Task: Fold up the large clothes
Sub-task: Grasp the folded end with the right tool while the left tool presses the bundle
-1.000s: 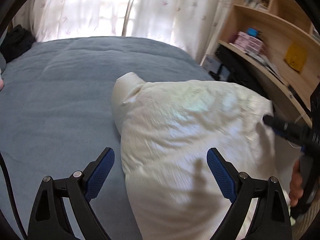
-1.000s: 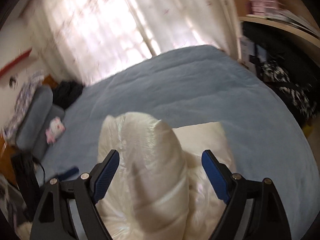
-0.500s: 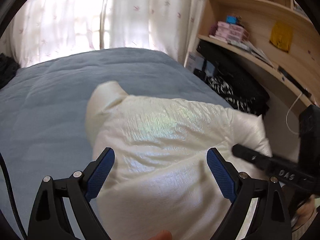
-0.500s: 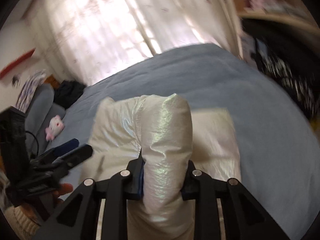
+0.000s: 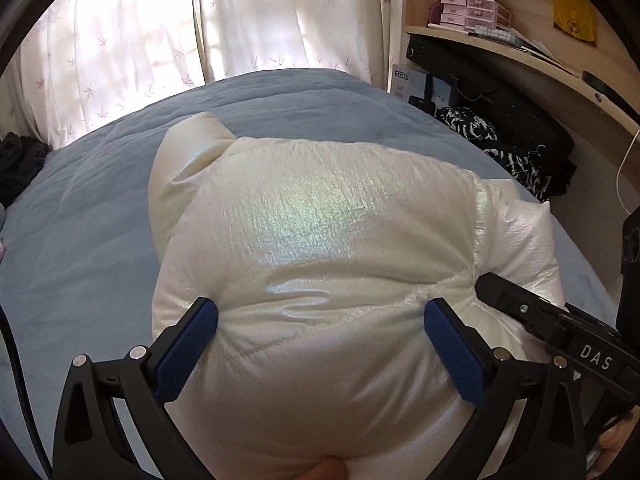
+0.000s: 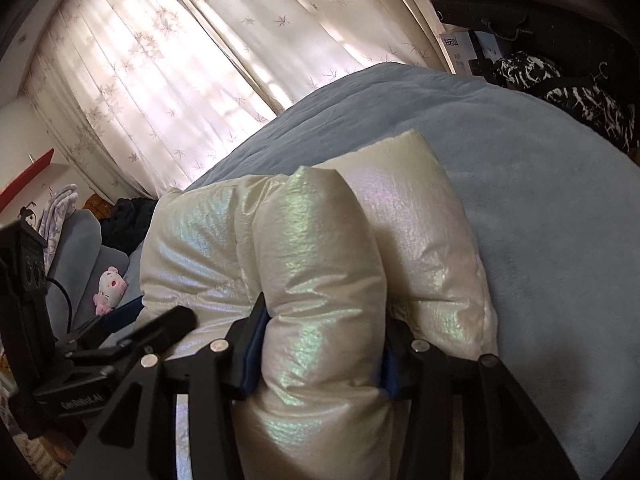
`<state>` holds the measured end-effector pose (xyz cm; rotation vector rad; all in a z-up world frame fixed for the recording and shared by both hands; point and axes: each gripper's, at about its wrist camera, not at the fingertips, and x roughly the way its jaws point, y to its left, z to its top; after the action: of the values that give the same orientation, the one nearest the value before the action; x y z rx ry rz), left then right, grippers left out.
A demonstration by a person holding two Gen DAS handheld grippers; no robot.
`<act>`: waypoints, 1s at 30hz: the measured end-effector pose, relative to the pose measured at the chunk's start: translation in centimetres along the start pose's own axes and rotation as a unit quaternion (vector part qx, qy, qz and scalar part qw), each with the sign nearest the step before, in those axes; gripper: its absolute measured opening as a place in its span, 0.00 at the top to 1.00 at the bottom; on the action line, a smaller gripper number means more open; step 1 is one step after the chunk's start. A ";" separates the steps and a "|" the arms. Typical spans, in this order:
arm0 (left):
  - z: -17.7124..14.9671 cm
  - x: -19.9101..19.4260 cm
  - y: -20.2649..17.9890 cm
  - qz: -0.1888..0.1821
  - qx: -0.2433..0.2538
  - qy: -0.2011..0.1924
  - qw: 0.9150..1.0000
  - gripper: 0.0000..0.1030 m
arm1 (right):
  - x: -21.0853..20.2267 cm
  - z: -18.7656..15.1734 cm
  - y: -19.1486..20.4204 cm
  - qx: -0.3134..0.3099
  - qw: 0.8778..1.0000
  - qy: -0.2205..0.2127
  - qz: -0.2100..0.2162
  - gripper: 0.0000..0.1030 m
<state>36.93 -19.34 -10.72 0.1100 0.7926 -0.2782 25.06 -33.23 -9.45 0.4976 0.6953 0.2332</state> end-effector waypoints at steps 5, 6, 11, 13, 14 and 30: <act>-1.1 1.0 -0.6 0.015 0.006 -0.011 1.000 0.01 | 0.7 -0.5 -0.6 0.008 1.000 -0.006 0.005 0.56; -1.2 1.1 -0.6 0.015 0.006 -0.012 1.000 0.01 | 0.8 -0.5 -0.7 0.008 1.000 -0.006 0.004 0.56; -1.9 1.7 -0.5 0.011 0.003 -0.014 1.000 0.01 | 1.4 -0.8 -1.1 0.014 1.000 -0.008 0.008 0.56; -2.3 1.9 -0.5 0.010 0.002 -0.017 1.000 0.01 | 1.5 -1.1 -1.1 0.015 1.000 -0.009 0.008 0.56; -2.4 1.9 -0.5 0.010 0.002 -0.018 1.000 0.01 | 1.6 -1.2 -1.0 0.016 1.000 -0.010 0.008 0.56; -4.0 2.7 -0.4 0.011 -0.002 -0.028 1.000 0.01 | 2.7 -1.8 -2.2 0.032 0.999 -0.007 0.027 0.56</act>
<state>35.87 -19.48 -15.47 0.1075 0.7366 -0.2581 25.93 -33.48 -13.26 0.5792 0.6772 0.2574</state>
